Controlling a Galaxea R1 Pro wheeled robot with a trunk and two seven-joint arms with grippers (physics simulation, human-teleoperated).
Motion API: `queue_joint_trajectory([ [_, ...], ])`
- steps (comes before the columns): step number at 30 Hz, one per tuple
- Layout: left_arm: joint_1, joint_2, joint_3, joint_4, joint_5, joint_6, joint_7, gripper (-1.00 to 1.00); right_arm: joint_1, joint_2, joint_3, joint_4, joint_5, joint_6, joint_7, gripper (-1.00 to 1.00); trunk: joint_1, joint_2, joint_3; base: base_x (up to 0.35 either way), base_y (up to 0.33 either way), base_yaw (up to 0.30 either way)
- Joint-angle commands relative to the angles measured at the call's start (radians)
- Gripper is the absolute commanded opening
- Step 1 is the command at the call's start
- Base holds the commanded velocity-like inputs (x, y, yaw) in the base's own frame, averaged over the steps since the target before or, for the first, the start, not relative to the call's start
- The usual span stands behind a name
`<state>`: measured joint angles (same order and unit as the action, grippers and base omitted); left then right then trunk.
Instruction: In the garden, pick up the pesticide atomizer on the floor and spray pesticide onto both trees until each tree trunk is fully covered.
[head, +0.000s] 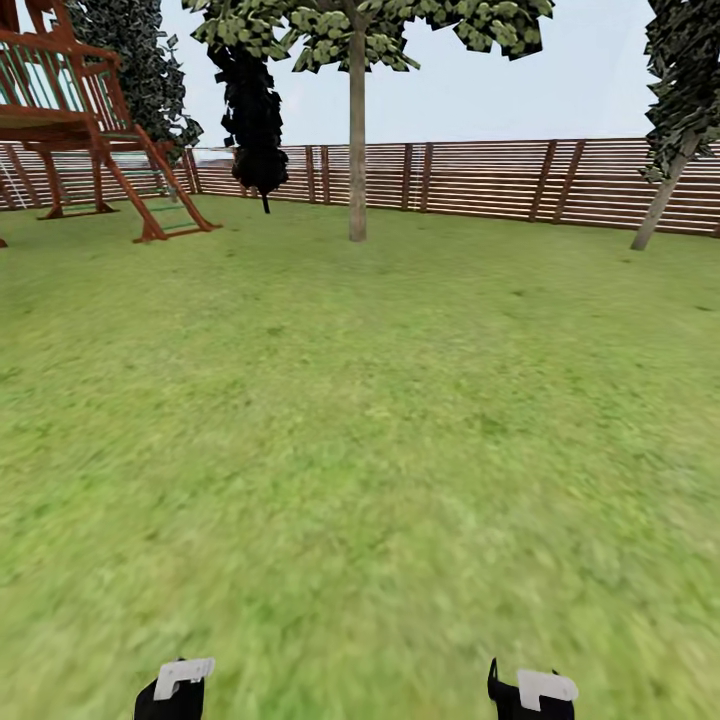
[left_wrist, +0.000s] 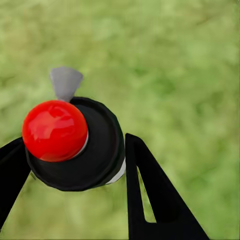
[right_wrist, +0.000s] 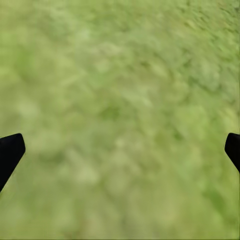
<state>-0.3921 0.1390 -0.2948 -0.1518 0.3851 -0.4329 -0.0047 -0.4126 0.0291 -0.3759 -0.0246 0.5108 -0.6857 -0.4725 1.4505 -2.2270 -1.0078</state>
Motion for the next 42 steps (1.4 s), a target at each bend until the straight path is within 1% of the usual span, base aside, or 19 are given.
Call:
queue_joint_trajectory([
  [1,0.0,0.0,0.0,0.0,0.0,0.0,0.0,-1.0,0.0,0.0,0.0,-0.001,0.0,0.0,0.0,1.0,0.0,0.0,0.0,0.34,0.0,0.0],
  [42,0.0,-0.001,-0.001,0.0,0.0,0.0,0.0,-1.0,0.0,0.0,0.0,0.0,0.0,0.0,0.0,1.0,0.0,0.0,0.0,0.34,0.0,0.0],
])
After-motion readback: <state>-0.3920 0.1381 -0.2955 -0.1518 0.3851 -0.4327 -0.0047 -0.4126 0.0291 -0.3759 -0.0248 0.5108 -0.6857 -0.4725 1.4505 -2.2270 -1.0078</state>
